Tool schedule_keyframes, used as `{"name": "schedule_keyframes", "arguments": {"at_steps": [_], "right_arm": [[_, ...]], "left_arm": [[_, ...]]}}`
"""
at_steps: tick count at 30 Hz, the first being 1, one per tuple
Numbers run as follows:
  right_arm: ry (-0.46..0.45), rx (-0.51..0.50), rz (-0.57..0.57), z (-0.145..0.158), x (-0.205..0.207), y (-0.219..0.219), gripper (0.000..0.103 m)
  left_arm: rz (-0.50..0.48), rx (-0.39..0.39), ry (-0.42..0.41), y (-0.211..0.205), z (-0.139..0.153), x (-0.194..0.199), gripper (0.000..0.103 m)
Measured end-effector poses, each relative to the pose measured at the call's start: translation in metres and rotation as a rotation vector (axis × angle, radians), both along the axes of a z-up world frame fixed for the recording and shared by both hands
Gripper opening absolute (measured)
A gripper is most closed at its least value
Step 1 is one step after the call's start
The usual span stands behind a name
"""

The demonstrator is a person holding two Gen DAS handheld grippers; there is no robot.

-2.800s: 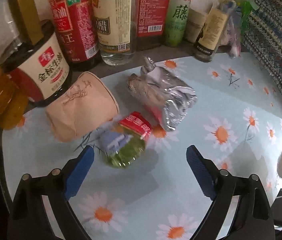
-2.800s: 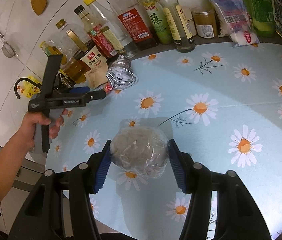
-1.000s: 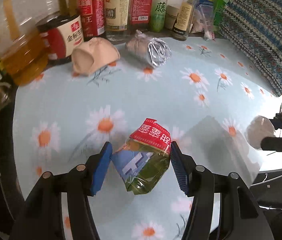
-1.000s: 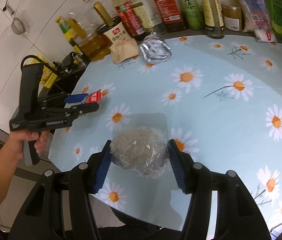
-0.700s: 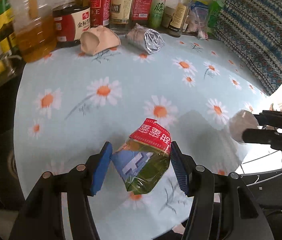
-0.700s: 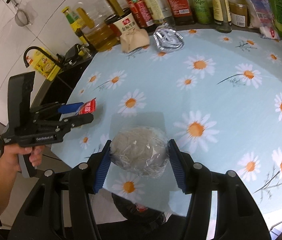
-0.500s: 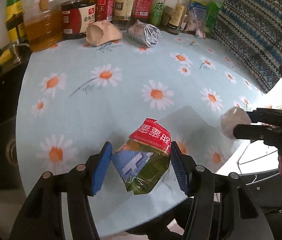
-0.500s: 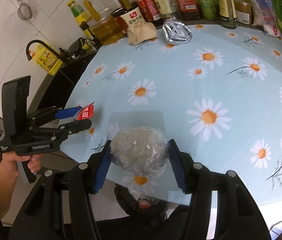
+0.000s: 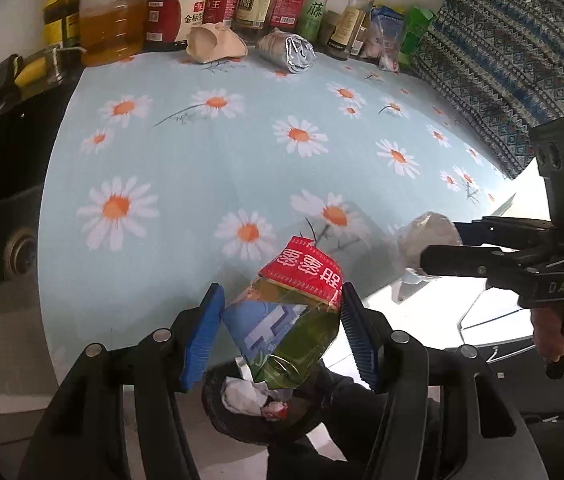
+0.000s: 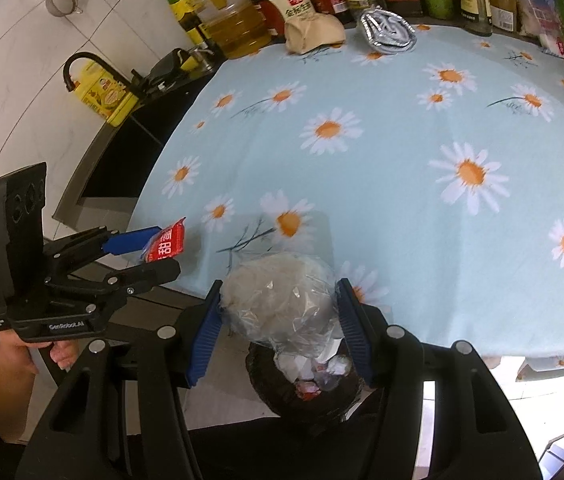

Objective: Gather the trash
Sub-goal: 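Carry the green wrapper and plastic bag down to the black bin with both tools, then open both tools over the bin to drop the wrapper and bag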

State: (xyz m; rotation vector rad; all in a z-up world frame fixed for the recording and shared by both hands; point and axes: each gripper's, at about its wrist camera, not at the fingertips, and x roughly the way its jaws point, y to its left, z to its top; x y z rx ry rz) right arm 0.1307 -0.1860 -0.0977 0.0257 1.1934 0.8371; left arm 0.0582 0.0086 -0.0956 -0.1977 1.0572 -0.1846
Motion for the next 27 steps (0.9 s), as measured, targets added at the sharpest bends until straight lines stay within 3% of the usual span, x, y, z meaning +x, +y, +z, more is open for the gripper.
{"name": "schedule_keyframes", "arguments": {"at_steps": [13, 27], "right_arm": [[0.083, -0.029, 0.022, -0.022, -0.046, 0.004, 0.056], [0.158, -0.048, 0.038, -0.05, -0.06, 0.001, 0.056]], "left_arm": [[0.033, -0.06, 0.029, -0.001, -0.009, -0.062, 0.057], [0.053, -0.082, 0.14, -0.006, -0.048, -0.075, 0.057]]}}
